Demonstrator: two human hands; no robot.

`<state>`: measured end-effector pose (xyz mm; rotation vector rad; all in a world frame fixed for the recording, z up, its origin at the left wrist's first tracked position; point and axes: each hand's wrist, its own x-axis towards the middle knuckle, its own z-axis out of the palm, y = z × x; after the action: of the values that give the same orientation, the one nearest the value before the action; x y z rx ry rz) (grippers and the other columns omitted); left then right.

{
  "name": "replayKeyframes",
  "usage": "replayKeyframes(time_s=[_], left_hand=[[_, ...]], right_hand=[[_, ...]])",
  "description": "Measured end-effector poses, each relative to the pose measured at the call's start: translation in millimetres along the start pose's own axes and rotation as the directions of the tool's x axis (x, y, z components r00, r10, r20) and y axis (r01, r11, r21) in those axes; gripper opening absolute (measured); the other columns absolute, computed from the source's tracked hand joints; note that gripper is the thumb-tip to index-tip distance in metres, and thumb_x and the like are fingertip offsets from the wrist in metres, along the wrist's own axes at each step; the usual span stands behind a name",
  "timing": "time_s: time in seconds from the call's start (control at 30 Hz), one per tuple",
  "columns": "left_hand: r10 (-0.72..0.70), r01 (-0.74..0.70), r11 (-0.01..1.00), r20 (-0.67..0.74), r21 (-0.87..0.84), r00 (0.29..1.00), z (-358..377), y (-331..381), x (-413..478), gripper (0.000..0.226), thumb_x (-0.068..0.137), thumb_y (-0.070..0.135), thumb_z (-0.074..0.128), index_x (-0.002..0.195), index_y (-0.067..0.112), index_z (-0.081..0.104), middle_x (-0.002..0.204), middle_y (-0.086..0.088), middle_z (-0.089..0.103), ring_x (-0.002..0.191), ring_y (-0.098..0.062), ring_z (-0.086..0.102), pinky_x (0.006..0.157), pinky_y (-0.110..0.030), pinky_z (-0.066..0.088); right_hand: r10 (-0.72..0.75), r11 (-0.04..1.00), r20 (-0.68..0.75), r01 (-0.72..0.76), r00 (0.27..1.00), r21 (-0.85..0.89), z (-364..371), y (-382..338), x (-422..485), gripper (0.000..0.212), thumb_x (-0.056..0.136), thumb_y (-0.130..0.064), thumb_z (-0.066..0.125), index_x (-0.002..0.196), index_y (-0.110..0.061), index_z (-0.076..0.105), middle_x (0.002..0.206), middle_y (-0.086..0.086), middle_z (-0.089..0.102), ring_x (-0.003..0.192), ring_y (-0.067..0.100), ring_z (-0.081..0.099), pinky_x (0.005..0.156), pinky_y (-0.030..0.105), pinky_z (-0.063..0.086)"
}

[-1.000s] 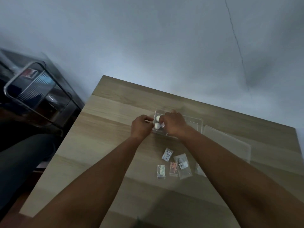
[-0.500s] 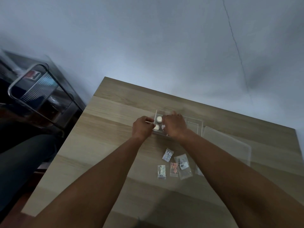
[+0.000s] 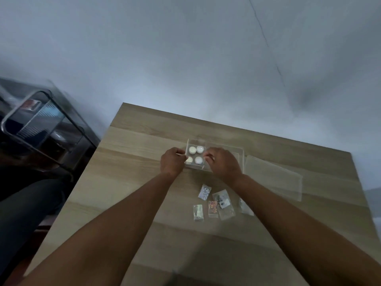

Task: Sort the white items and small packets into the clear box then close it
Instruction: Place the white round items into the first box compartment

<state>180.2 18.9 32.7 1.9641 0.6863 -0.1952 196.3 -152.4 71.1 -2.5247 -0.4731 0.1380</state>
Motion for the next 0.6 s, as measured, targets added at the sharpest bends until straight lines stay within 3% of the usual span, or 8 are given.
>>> replayKeyframes(time_s=[0.1, 0.2, 0.27, 0.37, 0.5, 0.6], left_hand=[[0.043, -0.042, 0.999, -0.054, 0.021, 0.998, -1.9, 0.5, -13.7, 0.031, 0.085, 0.029, 0.067, 0.113, 0.015, 0.068, 0.11, -0.01, 0.075, 0.101, -0.028, 0.07, 0.092, -0.041, 0.055], [0.075, -0.073, 0.997, -0.057, 0.035, 0.996, -1.6, -9.8, -39.1, 0.03, 0.086, 0.036, 0.067, 0.109, 0.018, 0.064, 0.106, -0.006, 0.073, 0.099, -0.025, 0.068, 0.085, -0.033, 0.051], [0.093, -0.092, 0.989, -0.003, 0.117, 0.996, 2.2, -22.9, -59.5, 0.026, 0.084, 0.039, 0.068, 0.103, 0.021, 0.064, 0.104, -0.003, 0.072, 0.097, -0.022, 0.067, 0.079, -0.03, 0.047], [0.095, -0.128, 0.951, 0.126, 0.282, 0.987, 9.8, -43.1, -86.1, 0.02, 0.08, 0.038, 0.07, 0.095, 0.025, 0.065, 0.107, -0.005, 0.07, 0.098, -0.025, 0.066, 0.082, -0.033, 0.049], [0.103, -0.231, 0.86, 0.289, 0.455, 0.952, 19.6, -61.9, -106.8, 0.034, 0.079, 0.036, 0.071, 0.109, 0.023, 0.066, 0.114, -0.009, 0.061, 0.106, -0.03, 0.063, 0.087, -0.035, 0.049], [0.099, -0.248, 0.847, 0.318, 0.47, 0.943, 23.8, -65.8, -114.0, 0.044, 0.075, 0.036, 0.074, 0.117, 0.029, 0.064, 0.121, -0.005, 0.057, 0.111, -0.027, 0.061, 0.092, -0.035, 0.049]], right_hand=[[0.055, 0.996, -0.021, -0.054, 0.998, 0.065, -2.6, 7.6, -25.7, 0.01, 0.087, -0.016, 0.062, 0.088, -0.012, 0.071, 0.088, 0.009, 0.072, 0.079, 0.022, 0.063, 0.071, 0.032, 0.046], [0.189, 0.977, 0.038, -0.192, 0.981, 0.096, 0.4, 19.2, -50.4, 0.011, 0.085, -0.018, 0.065, 0.088, -0.012, 0.073, 0.091, 0.008, 0.073, 0.082, 0.021, 0.064, 0.073, 0.028, 0.044], [0.273, 0.956, 0.122, -0.284, 0.954, 0.077, 6.1, 26.5, -65.5, 0.013, 0.084, -0.017, 0.064, 0.086, -0.012, 0.076, 0.09, 0.007, 0.075, 0.082, 0.019, 0.066, 0.071, 0.024, 0.041], [0.373, 0.917, 0.235, -0.396, 0.898, 0.057, 15.5, 32.2, -87.8, 0.013, 0.08, -0.015, 0.066, 0.083, -0.009, 0.077, 0.089, 0.011, 0.076, 0.085, 0.023, 0.069, 0.07, 0.027, 0.045], [0.377, 0.911, 0.262, -0.407, 0.888, 0.069, 30.3, 30.3, -114.7, 0.014, 0.08, -0.015, 0.064, 0.091, -0.018, 0.073, 0.099, 0.008, 0.074, 0.093, 0.022, 0.067, 0.071, 0.025, 0.042], [0.352, 0.93, 0.262, -0.368, 0.898, 0.012, 40.1, 29.2, -124.3, 0.025, 0.085, -0.019, 0.06, 0.108, -0.024, 0.069, 0.111, 0.009, 0.07, 0.104, 0.025, 0.063, 0.085, 0.032, 0.048]])
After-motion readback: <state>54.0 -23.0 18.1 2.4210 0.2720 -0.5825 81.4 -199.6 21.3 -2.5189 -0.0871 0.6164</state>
